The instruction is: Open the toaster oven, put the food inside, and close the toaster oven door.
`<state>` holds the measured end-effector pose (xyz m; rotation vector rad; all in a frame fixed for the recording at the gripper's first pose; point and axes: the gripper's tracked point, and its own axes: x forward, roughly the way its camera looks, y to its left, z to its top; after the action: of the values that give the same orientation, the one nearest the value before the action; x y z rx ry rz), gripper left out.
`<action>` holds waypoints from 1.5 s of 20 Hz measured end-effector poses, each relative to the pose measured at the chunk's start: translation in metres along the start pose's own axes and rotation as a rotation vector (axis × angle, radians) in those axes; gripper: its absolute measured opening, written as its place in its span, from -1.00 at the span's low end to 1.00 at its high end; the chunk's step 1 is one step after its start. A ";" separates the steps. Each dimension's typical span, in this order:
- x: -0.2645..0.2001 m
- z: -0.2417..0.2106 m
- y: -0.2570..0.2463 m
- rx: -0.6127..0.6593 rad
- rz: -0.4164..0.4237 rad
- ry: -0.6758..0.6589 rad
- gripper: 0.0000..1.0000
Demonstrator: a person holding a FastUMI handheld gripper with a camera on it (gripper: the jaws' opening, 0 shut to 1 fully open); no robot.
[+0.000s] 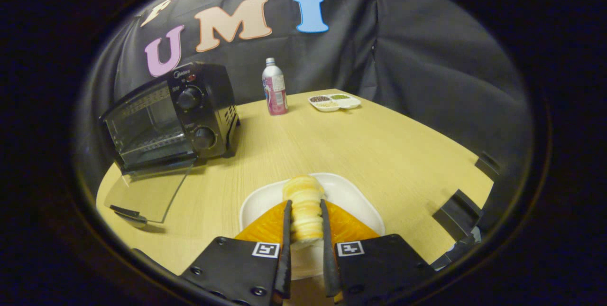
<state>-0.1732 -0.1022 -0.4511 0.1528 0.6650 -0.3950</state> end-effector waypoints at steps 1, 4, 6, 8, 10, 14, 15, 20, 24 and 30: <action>-0.003 0.006 0.007 0.012 0.015 -0.009 -0.41; -0.012 0.019 0.037 0.045 0.072 -0.027 -0.41; -0.019 0.029 0.065 0.060 0.122 -0.041 -0.41; -0.026 0.036 0.099 0.071 0.184 -0.049 -0.41; -0.031 0.041 0.135 0.065 0.248 -0.055 -0.42; -0.034 0.045 0.206 0.078 0.373 -0.039 -0.41; -0.033 0.047 0.223 0.082 0.399 -0.036 -0.41; -0.020 0.058 0.293 0.110 0.478 -0.040 -0.42; 0.005 0.065 0.326 0.156 0.468 -0.054 -0.42; 0.047 0.080 0.343 0.195 0.407 -0.090 -0.42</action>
<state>0.0445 0.1766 -0.4135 0.4452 0.4898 -0.0724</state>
